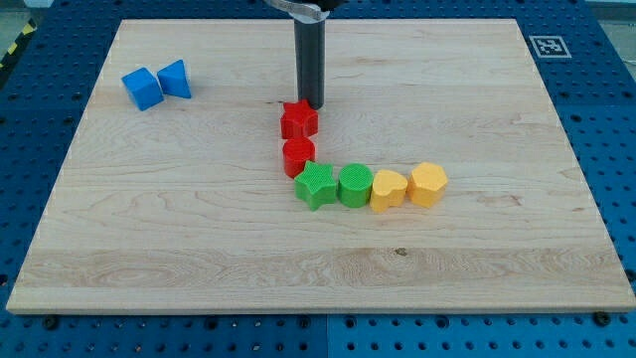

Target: Point your arm above the blue triangle

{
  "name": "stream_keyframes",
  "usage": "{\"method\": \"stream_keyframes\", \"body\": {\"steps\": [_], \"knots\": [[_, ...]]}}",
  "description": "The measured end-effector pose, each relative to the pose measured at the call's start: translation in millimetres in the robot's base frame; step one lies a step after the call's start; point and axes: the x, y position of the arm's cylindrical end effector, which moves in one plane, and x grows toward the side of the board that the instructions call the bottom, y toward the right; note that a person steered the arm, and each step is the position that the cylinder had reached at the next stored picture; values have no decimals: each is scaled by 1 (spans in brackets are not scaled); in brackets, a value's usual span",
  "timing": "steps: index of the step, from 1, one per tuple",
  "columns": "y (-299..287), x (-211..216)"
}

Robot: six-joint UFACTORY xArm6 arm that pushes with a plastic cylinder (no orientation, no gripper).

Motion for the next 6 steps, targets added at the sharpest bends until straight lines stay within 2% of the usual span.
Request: {"method": "stream_keyframes", "body": {"steps": [3, 4, 5, 6], "knots": [[-15, 10], [-16, -25], [-44, -68], [-118, -87]]}}
